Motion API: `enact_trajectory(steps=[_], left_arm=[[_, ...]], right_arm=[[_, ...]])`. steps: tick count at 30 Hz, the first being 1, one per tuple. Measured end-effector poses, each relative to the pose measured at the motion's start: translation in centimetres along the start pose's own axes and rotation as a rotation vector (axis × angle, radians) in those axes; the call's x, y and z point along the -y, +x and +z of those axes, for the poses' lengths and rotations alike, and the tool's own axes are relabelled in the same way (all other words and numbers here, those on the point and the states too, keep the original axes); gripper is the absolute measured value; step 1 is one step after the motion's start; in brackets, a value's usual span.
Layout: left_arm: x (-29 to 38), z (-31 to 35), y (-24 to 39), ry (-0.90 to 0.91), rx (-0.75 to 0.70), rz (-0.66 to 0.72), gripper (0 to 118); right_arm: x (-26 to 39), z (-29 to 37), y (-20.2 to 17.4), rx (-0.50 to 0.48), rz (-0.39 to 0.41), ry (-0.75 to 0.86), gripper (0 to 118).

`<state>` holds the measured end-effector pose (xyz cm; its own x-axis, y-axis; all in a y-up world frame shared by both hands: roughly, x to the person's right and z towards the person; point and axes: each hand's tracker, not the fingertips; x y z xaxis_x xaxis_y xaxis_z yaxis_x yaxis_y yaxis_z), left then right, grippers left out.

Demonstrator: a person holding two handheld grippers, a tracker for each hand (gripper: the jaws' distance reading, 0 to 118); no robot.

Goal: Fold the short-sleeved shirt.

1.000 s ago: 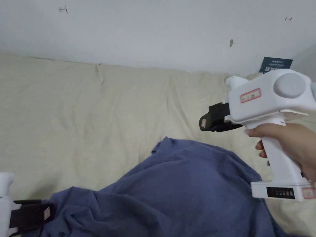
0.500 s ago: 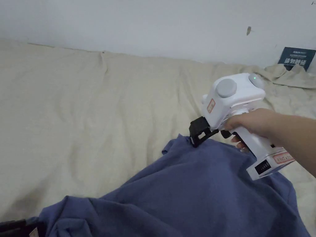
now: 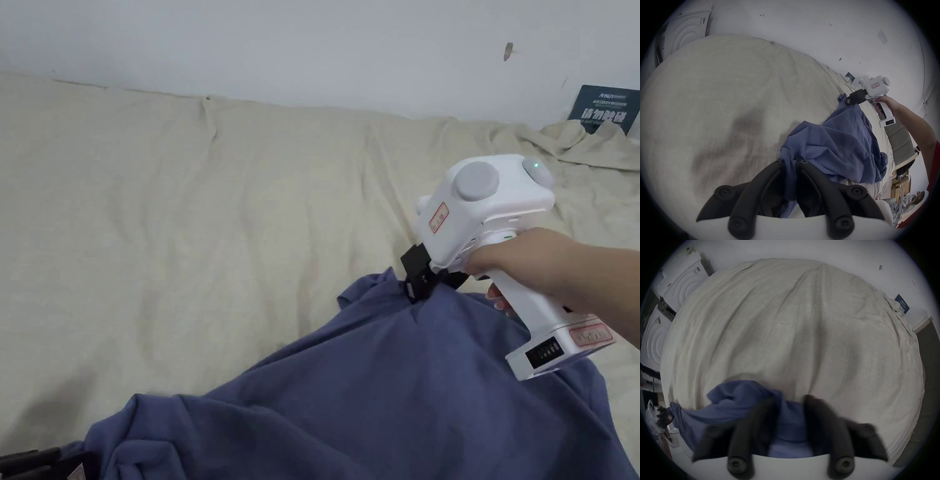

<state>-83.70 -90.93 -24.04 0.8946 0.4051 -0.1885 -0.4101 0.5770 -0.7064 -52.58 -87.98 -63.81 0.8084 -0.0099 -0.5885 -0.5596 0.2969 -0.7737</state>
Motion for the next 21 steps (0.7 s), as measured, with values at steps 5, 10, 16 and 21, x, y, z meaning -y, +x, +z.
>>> enact_trajectory(steps=[5,10,16,21], left_arm=[[0.3,1.1,0.4,0.011,0.011,0.015,10],[-0.3,3.1,1.3,0.044,0.057,0.014,10],[-3.0,7.8,4.5,0.136,0.119,-0.015,10],[-6.9,14.2,8.9,0.259,0.150,-0.094,10]], right_arm=[[2.4,1.8,-0.8,0.041,-0.004,0.143,12],[6.1,7.8,1.5,-0.175,-0.176,0.323,12],[12.7,19.2,2.3,-0.179,-0.251,0.449,12],[18.3,30.3,2.7,-0.214,-0.304,0.626,12]])
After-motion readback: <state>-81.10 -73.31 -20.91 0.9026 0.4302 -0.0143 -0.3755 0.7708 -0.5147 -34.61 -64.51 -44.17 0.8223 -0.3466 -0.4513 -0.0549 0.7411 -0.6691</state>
